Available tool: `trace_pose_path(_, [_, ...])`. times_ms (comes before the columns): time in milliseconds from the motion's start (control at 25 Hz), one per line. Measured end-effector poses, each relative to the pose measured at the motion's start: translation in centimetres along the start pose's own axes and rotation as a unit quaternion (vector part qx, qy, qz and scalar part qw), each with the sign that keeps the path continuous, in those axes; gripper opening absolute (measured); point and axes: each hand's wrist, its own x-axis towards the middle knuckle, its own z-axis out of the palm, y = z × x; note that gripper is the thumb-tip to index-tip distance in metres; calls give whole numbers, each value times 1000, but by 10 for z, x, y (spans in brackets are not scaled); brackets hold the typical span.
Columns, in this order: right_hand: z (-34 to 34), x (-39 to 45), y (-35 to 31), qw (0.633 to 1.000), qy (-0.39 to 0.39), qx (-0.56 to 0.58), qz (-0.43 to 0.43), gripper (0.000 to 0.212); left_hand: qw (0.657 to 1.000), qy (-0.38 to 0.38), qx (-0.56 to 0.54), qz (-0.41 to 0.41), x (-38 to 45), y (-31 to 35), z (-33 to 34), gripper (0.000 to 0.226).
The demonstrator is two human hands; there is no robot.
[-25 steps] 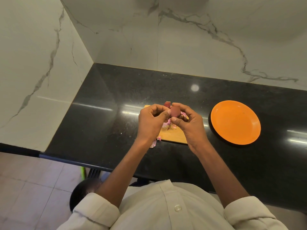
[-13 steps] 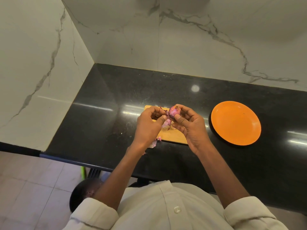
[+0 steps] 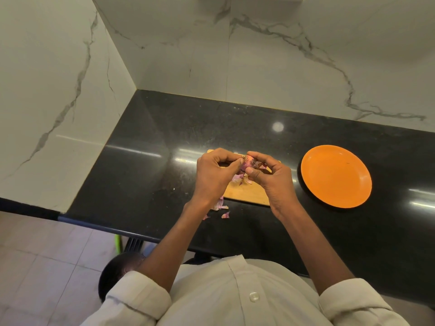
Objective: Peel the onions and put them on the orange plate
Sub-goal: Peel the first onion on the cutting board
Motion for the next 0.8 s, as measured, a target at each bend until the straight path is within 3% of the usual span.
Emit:
trace_pose_path(200, [2,0,1,1000,-7,15,-3,41,998,35,44,22,0,-1,7,8])
trace_pose_path(440, [-2,2,7,992,-45,99,58,37,997,26,-46,-60,0,-4,5,4])
trace_pose_path(640, [-2,3,9,997,-23,70,31,39,996,-10,-61,-61,-3,-2,4,17])
trace_pose_path(800, [1,0,6,999,-32,28,13,39,997,16,-46,-63,-2,-5,5,8])
